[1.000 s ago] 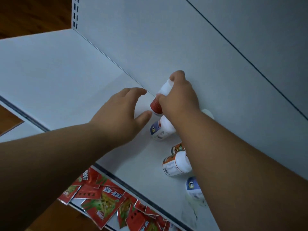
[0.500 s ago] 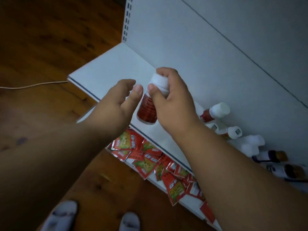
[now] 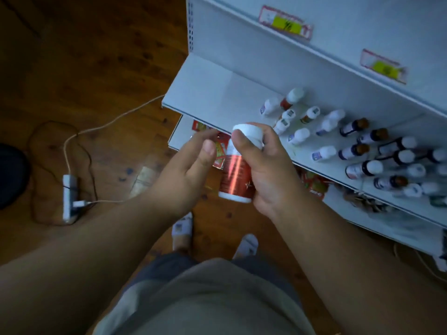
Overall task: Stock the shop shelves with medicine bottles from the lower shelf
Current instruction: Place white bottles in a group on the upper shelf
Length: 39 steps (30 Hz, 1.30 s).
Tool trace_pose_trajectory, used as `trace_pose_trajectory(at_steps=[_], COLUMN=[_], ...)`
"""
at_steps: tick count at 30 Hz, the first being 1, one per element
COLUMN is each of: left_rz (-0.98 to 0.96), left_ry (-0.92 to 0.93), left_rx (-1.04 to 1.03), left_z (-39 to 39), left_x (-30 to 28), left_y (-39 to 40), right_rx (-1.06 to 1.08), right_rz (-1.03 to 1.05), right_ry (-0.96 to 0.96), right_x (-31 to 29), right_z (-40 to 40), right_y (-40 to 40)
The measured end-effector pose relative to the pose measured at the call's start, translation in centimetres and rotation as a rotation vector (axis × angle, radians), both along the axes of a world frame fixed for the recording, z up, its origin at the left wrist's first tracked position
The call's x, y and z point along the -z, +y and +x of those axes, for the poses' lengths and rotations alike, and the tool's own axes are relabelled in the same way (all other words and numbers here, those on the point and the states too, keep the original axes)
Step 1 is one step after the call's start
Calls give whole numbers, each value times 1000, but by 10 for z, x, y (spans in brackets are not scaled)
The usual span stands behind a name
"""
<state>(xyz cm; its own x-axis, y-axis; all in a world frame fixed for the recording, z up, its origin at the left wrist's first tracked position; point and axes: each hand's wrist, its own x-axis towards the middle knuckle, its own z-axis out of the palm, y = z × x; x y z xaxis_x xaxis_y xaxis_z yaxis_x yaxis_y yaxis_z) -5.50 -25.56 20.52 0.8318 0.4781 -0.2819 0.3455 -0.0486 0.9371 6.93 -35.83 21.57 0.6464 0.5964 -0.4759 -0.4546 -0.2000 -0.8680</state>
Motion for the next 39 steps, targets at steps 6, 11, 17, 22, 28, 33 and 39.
trace_pose_trajectory(at_steps=[6, 11, 17, 22, 28, 33, 39], left_rz=[75, 94, 303, 528, 749, 964, 1094], left_ry=[-47, -149, -248, -245, -130, 11, 153], left_rx=[214, 374, 522, 532, 563, 573, 552], left_z=[44, 110, 187, 239, 328, 407, 462], left_x=[-60, -99, -129, -147, -139, -109, -81], left_y=[-58, -138, -221, -241, -215, -184, -162], right_rx=[188, 285, 380, 376, 358, 252, 164], right_rz=[196, 301, 270, 178, -133, -371, -623], right_ry=[-56, -135, -403, -564, -751, -866, -1055], right_x=[-77, -134, -180, -194, -184, -171, -150], right_z=[29, 81, 138, 189, 269, 333, 398], right_y=[-70, -165, -262, -280, -263, -227, -190])
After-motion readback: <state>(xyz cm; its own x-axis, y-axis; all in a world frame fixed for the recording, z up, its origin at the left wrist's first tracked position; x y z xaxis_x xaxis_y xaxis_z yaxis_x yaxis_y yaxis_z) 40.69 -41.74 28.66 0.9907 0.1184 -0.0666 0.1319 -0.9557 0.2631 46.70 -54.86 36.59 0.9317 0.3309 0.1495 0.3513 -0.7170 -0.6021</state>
